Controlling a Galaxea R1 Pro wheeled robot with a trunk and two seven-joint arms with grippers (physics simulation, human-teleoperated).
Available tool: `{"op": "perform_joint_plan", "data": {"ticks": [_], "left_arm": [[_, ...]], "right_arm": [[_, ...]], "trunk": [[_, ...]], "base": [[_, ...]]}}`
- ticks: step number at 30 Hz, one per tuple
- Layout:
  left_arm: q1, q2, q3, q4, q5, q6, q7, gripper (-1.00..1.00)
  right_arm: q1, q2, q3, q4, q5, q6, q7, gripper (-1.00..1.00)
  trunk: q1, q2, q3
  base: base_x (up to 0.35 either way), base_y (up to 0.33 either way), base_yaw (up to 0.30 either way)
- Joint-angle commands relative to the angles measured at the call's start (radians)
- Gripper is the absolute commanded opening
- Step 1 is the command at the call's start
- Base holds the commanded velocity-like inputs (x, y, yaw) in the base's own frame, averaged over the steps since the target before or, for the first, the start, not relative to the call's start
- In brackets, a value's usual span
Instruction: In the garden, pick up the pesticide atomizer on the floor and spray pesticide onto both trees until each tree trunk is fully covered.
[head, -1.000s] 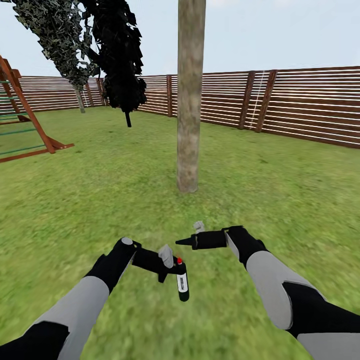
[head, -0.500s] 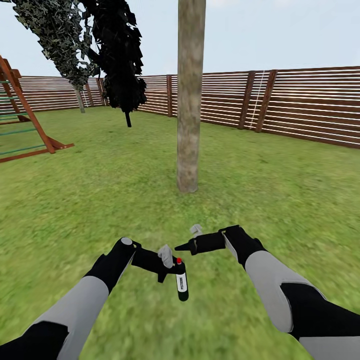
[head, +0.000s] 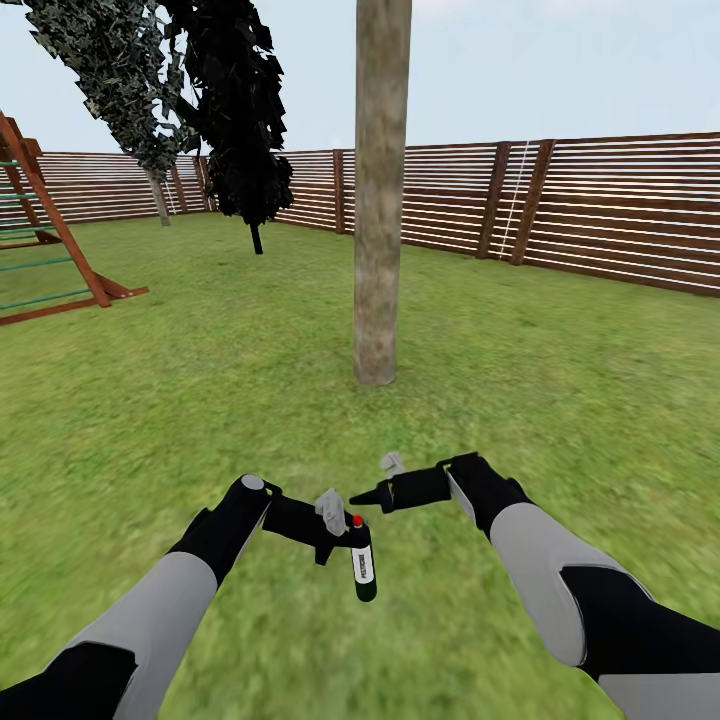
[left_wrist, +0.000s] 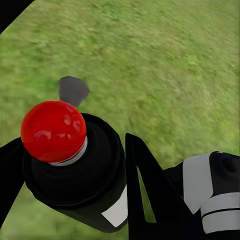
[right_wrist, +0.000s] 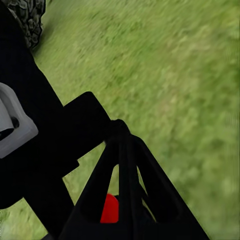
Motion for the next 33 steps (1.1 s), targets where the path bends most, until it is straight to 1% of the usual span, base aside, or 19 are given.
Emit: {"op": "perform_joint_plan", "data": {"ticks": [1, 3, 5, 8, 15, 23, 25, 26, 27, 30, 31, 32, 33], "left_arm": [[0.0, 0.0, 0.001, -0.002, -0.004, 0.011, -0.005, -1.0], [0.0, 0.0, 0.001, -0.001, -0.004, 0.012, -0.003, -1.0], [0.0, 0.0, 0.001, -0.001, -0.004, 0.014, 0.021, -1.0], [0.0, 0.0, 0.001, 0.0, -0.004, 0.015, 0.035, -1.0], [0.0, 0.0, 0.001, 0.0, -0.003, 0.015, 0.038, -1.0], [0.0, -0.001, 0.001, 0.001, -0.003, 0.015, 0.038, -1.0], [0.0, 0.0, 0.001, 0.002, -0.003, 0.015, 0.038, -1.0], [0.0, 0.0, 0.001, 0.002, -0.003, 0.015, 0.038, -1.0], [0.0, 0.0, 0.001, 0.002, -0.003, 0.015, 0.038, -1.0], [0.0, 0.0, 0.001, 0.003, -0.002, 0.014, 0.038, -1.0], [0.0, 0.0, 0.001, 0.003, -0.002, 0.014, 0.038, -1.0], [0.0, 0.0, 0.002, 0.003, -0.002, 0.014, 0.038, -1.0], [0.0, 0.0, 0.002, 0.004, -0.001, 0.014, 0.038, -1.0]], "right_arm": [[0.0, 0.001, -0.008, 0.0, 0.008, 0.009, 0.005, -1.0], [0.0, 0.002, -0.007, 0.002, 0.008, 0.009, 0.005, -1.0], [0.0, 0.002, -0.007, 0.003, 0.008, 0.009, 0.005, -1.0], [0.001, 0.002, -0.006, 0.003, 0.008, 0.009, 0.005, -1.0], [0.001, 0.002, -0.006, 0.024, 0.008, 0.008, 0.004, -1.0], [0.001, 0.0, -0.006, 0.026, 0.009, 0.008, 0.002, -1.0], [0.0, -0.003, -0.008, 0.022, 0.008, 0.01, -0.005, -1.0], [-0.001, -0.006, -0.009, 0.014, 0.008, 0.011, -0.026, -1.0], [-0.001, -0.013, -0.01, 0.002, 0.008, 0.012, -0.053, -1.0], [-0.002, -0.051, -0.012, -0.05, 0.006, 0.03, -0.14, -1.0], [-0.002, -0.067, -0.012, -0.071, 0.005, 0.041, -0.162, -1.0], [-0.002, -0.095, -0.012, -0.1, 0.004, 0.05, -0.201, -1.0], [-0.002, -0.113, -0.012, -0.112, 0.004, 0.054, -0.229, -1.0]], "trunk": [[0.0, 0.0, -0.001], [0.0, 0.0, -0.001], [0.0, 0.0, -0.001], [0.0, 0.0, -0.001], [0.0, 0.0, -0.001], [0.0, 0.0, -0.001], [0.0, 0.0, -0.001], [0.0, 0.0, -0.001], [0.0, 0.0, -0.001], [0.0, 0.0, -0.001], [0.0, 0.0, -0.001], [0.0, 0.0, -0.001], [0.0, 0.0, -0.001]], "base": [[0.0, 0.0, 0.0], [0.0, 0.0, 0.0], [0.0, 0.0, 0.0], [0.0, 0.0, 0.0], [0.0, 0.0, 0.0], [0.0, 0.0, 0.0], [0.0, 0.0, 0.0], [0.0, 0.0, 0.0], [0.0, 0.0, 0.0], [0.0, 0.0, 0.0], [0.0, 0.0, 0.0], [0.0, 0.0, 0.0], [0.0, 0.0, 0.0]]}}
